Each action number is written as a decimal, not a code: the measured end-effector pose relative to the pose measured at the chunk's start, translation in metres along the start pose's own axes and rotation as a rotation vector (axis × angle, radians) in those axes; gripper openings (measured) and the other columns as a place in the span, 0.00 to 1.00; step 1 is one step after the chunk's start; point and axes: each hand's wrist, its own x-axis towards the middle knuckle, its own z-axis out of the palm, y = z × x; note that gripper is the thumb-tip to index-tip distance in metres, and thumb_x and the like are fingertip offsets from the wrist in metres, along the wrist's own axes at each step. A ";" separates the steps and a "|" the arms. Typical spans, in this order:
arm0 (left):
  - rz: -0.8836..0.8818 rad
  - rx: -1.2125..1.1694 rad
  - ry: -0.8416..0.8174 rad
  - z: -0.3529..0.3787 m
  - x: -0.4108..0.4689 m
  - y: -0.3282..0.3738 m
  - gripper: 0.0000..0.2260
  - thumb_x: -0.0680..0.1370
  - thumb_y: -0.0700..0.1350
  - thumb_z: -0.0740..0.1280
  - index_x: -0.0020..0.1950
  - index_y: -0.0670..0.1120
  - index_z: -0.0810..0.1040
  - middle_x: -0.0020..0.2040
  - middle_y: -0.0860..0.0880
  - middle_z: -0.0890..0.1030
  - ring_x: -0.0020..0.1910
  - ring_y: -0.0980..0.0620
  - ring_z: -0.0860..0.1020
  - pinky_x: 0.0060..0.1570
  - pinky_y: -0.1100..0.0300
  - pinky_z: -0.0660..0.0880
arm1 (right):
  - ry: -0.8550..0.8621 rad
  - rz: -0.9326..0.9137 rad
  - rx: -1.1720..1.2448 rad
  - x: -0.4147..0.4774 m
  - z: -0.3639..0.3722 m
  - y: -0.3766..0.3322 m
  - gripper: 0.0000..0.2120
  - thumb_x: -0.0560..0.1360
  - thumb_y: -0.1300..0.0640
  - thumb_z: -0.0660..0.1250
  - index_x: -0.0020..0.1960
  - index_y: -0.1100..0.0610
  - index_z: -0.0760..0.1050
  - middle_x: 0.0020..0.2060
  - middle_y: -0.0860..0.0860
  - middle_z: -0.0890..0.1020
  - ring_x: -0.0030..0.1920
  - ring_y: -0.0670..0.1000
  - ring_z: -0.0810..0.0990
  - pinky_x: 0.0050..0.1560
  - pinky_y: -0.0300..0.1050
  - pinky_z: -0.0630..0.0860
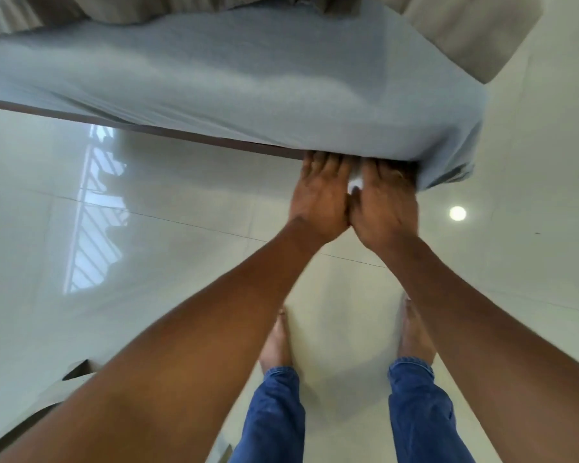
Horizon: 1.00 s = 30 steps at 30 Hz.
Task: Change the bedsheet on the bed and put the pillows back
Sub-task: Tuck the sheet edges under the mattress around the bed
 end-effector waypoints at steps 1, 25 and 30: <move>-0.012 0.057 -0.053 -0.001 0.007 0.006 0.31 0.74 0.51 0.64 0.77 0.46 0.67 0.75 0.44 0.71 0.77 0.40 0.64 0.78 0.41 0.51 | 0.039 -0.037 0.025 -0.014 -0.001 0.004 0.29 0.74 0.60 0.63 0.74 0.64 0.68 0.69 0.63 0.75 0.71 0.64 0.72 0.75 0.60 0.65; 0.043 -0.048 0.033 0.009 0.005 0.061 0.34 0.74 0.45 0.66 0.80 0.42 0.62 0.78 0.43 0.66 0.79 0.42 0.60 0.79 0.45 0.53 | -0.040 -0.053 -0.112 -0.006 -0.023 0.070 0.39 0.70 0.52 0.55 0.81 0.58 0.57 0.78 0.55 0.66 0.80 0.56 0.60 0.81 0.61 0.47; 0.076 -0.205 0.090 0.011 -0.067 0.067 0.32 0.72 0.30 0.61 0.78 0.35 0.63 0.79 0.38 0.64 0.80 0.43 0.59 0.77 0.46 0.61 | -0.029 -0.143 -0.050 -0.055 -0.034 0.088 0.41 0.70 0.63 0.63 0.82 0.61 0.55 0.80 0.57 0.62 0.81 0.55 0.57 0.80 0.61 0.52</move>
